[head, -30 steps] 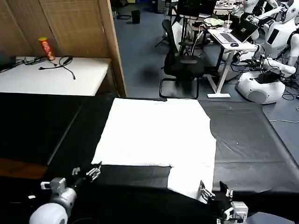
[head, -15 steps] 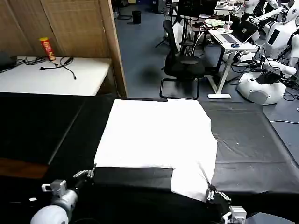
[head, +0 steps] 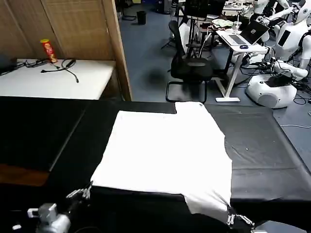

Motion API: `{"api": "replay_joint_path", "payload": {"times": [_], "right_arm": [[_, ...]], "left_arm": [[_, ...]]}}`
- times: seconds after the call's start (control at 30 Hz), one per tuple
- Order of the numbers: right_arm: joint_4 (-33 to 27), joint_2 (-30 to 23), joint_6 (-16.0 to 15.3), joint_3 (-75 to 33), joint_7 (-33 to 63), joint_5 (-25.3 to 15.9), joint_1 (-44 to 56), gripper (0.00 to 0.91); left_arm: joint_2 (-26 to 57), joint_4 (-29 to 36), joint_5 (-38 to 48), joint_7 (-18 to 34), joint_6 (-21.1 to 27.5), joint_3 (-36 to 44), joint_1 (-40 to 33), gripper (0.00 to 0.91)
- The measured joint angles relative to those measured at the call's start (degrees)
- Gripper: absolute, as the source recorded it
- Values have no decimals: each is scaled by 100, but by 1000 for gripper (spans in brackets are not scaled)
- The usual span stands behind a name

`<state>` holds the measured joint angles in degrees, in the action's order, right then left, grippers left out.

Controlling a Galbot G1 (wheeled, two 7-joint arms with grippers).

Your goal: Fold and organize the clothes.

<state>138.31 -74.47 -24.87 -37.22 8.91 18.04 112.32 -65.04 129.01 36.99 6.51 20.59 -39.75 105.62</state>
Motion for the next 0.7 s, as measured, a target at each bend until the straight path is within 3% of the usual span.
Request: {"api": "replay_joint_path", "payload": {"times": [0.43, 0.7], "right_arm": [[-1326, 389, 402, 266, -191, 414, -1999, 0], [-2068, 594, 308, 463, -183, 723, -3055, 0]], "left_arm": [[-80, -388, -215, 51, -281, 284, -1332, 0], [-95, -1064, -520, 26, -351, 620, -2070, 0]]}}
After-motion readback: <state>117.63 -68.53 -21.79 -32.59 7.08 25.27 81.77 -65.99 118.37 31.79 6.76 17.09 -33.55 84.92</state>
